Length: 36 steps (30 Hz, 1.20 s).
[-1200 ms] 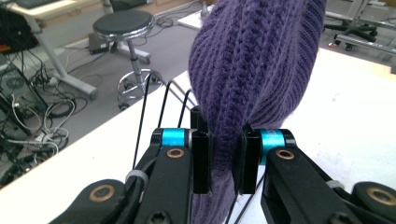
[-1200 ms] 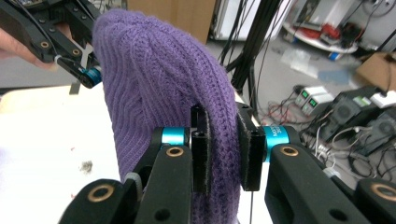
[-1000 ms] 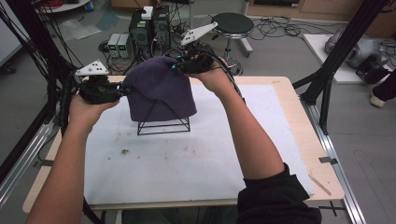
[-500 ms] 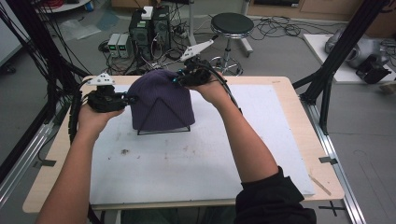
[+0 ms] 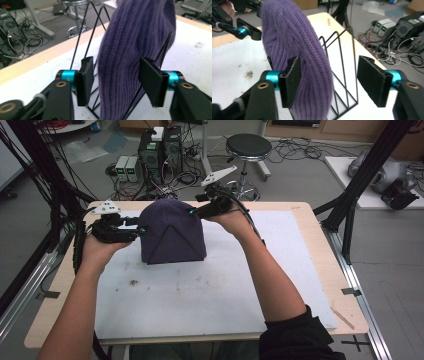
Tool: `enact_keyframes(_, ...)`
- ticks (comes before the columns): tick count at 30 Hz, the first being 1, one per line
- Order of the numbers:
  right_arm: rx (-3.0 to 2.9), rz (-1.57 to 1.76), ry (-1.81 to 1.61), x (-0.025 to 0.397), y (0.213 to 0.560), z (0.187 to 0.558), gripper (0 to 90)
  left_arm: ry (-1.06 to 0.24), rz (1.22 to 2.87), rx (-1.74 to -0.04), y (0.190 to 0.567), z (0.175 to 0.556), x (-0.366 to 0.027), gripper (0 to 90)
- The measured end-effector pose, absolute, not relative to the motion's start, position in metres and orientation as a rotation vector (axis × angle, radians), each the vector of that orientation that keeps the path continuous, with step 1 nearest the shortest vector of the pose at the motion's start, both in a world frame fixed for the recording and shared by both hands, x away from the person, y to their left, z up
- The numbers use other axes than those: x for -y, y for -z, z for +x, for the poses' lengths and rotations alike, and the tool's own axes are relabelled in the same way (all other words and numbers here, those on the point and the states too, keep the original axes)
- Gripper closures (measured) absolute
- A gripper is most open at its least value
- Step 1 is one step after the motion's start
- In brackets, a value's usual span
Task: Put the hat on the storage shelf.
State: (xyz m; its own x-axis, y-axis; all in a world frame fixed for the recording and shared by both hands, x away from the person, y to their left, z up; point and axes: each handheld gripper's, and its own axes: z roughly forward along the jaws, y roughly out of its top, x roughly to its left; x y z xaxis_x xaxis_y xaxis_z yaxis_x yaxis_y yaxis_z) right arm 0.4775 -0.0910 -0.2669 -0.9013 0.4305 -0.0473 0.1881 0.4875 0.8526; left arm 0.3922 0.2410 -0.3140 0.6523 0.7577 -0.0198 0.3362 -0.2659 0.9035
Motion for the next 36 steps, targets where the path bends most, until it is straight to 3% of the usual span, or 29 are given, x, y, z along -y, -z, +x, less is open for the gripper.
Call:
enact_keyframes(6,-2.392,0.531,-1.394,0.118,0.248,0.46,28.3,-0.577,1.826,-0.852,0.3,0.38,-0.241,31.5)
enact_keyframes(19,-2.24,0.612,-1.398,0.202,0.228,0.397,20.3,-0.601,1.736,-0.735,0.275,0.337,-0.232,22.9)
enact_keyframes(28,-2.163,0.694,-1.453,0.256,0.25,0.373,14.9,-0.597,1.706,-0.734,0.288,0.324,-0.228,19.8)
enact_keyframes(36,-2.157,0.753,-1.472,0.273,0.281,0.37,12.8,-0.591,1.699,-0.758,0.3,0.318,-0.226,19.4)
